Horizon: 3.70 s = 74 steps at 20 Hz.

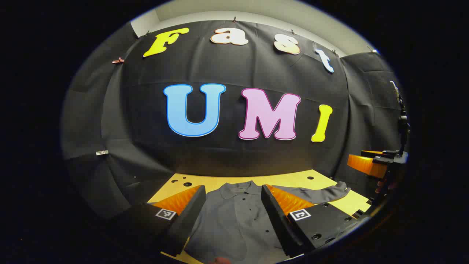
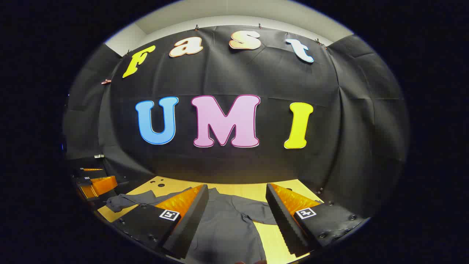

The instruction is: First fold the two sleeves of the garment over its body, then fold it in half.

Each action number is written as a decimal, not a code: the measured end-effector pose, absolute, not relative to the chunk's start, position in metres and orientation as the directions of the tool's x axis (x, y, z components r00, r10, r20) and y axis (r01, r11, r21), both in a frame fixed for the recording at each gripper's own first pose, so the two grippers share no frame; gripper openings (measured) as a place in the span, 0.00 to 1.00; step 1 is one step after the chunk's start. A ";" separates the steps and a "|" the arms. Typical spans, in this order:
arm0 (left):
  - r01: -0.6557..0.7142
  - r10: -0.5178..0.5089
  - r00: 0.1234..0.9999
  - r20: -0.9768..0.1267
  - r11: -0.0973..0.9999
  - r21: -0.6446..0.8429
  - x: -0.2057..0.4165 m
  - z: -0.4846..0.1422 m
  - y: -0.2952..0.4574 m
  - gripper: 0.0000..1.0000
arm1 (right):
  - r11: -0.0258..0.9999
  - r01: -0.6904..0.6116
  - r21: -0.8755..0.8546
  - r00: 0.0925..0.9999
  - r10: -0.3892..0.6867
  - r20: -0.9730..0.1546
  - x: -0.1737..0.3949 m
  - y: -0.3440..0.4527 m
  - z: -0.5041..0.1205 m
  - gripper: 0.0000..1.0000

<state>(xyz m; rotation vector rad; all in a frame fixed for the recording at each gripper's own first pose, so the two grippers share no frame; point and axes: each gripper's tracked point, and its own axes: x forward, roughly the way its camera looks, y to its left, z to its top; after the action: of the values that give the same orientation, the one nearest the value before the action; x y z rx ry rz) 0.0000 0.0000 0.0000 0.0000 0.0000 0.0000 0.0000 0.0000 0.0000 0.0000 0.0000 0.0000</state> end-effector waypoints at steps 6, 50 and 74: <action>-0.007 0.007 1.000 0.003 1.000 0.003 0.007 -0.006 -0.004 0.96 | 1.000 0.005 -0.010 1.000 -0.005 -0.011 0.001 -0.001 -0.004 0.98; -0.304 0.287 0.910 -0.300 0.953 -0.009 0.033 -0.066 -0.082 0.97 | 0.984 0.161 -0.080 0.660 -0.167 -0.732 0.195 -0.376 -0.350 0.99; -0.201 0.182 0.948 -0.261 0.978 -0.048 0.008 -0.076 0.064 0.96 | 0.997 0.055 0.047 0.940 -0.036 -0.338 0.173 -0.205 -0.138 0.05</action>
<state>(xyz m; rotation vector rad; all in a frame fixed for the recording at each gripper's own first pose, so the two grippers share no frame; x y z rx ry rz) 0.0081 0.0640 -0.0761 -0.0741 0.2584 0.1953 0.1732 -0.2046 -0.1381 0.0556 0.3440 -0.0460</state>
